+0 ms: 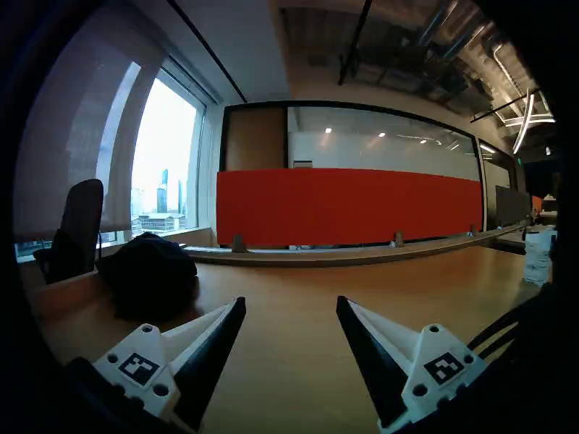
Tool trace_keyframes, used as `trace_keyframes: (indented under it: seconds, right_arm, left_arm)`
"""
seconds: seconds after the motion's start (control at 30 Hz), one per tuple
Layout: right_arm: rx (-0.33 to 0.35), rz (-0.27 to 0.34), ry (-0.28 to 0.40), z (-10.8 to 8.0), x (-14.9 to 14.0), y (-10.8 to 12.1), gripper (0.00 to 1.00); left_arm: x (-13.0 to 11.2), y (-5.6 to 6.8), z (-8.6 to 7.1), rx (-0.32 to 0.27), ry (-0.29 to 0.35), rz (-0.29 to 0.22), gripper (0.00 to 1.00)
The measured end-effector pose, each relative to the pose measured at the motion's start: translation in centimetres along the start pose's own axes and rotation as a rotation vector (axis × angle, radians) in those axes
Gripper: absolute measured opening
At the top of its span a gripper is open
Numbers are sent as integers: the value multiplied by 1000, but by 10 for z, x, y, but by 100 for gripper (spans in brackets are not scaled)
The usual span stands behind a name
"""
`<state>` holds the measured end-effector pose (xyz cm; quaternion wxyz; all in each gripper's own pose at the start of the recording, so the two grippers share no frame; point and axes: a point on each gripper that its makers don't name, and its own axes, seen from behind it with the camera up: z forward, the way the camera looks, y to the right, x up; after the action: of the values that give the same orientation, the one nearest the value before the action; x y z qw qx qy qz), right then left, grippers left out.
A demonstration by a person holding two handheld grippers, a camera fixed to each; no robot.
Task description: Fold towel
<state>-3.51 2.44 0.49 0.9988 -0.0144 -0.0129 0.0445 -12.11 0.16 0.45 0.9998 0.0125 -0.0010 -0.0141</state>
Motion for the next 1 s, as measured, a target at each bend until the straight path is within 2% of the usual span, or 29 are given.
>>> trace_keyframes:
  seconds: [0.4, 1.0]
  right_arm:
    - [21, -9, -8, 6, -15, -7, 100]
    - [25, -54, 31, -2, -12, -18, 100]
  left_arm:
    - [0, 0, 0, 0, 0, 0, 93]
    - [0, 0, 0, 0, 0, 0, 93]
